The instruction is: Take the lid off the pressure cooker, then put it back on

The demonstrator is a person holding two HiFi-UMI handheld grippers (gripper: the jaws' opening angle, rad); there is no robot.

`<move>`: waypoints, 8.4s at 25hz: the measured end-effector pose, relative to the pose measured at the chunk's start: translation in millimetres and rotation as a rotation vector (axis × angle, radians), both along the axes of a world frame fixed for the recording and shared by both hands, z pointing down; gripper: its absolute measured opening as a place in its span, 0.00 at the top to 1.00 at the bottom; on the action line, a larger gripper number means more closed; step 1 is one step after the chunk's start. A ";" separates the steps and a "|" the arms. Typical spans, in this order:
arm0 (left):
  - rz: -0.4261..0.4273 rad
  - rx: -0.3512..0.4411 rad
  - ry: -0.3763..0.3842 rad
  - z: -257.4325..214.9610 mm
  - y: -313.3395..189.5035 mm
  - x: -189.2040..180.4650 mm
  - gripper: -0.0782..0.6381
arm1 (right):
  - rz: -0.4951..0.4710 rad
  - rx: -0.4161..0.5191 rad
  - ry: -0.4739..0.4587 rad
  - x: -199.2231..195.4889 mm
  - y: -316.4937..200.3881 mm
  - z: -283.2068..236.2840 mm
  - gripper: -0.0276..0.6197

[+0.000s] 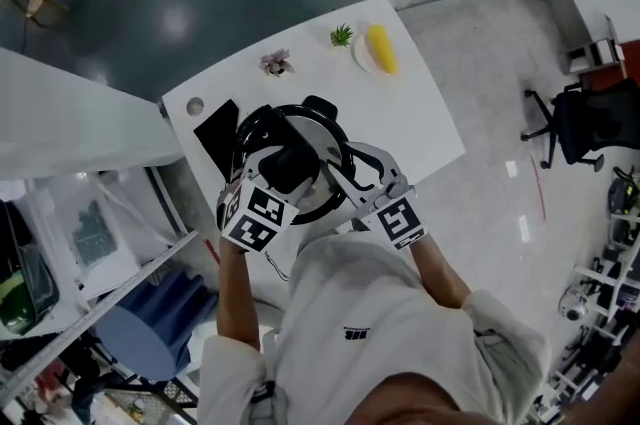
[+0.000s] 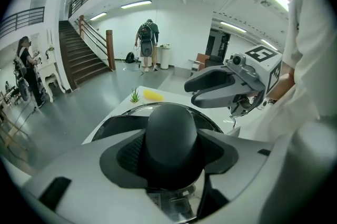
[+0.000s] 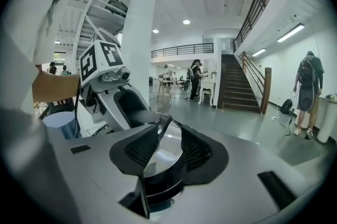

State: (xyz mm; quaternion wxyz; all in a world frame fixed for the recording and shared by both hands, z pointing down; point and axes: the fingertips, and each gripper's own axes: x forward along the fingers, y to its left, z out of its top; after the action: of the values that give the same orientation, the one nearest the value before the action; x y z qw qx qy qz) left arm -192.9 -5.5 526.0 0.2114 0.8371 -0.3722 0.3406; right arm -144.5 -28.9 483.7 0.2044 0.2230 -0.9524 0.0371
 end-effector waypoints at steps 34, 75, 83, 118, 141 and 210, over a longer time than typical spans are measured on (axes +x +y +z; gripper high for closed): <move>0.057 0.060 0.002 -39.8 -2.3 11.5 0.49 | 0.055 0.112 -0.048 28.3 -5.8 -24.7 0.74; -0.013 0.106 -0.004 -47.6 -127.2 226.3 0.49 | 0.145 0.114 -0.097 261.6 -112.3 -26.3 0.74; -0.038 0.084 0.001 -12.0 -138.5 260.6 0.49 | 0.188 0.056 -0.044 294.8 -118.7 -0.8 0.74; -0.204 0.026 -0.035 161.7 -144.3 286.3 0.49 | 0.196 -0.100 0.130 317.8 -123.6 171.8 0.74; -0.188 0.019 -0.026 193.9 -140.7 294.9 0.49 | 0.254 -0.122 0.158 334.1 -111.2 191.0 0.72; -0.156 -0.054 -0.054 149.1 -141.8 292.0 0.49 | 0.226 -0.105 0.090 315.8 -114.5 142.0 0.70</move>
State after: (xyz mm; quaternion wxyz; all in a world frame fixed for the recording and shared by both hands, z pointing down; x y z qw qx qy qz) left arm 99.1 -147.2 675.1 0.2497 0.7900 -0.4327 0.3555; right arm 171.4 -143.4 625.7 0.2531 0.3191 -0.9078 0.0998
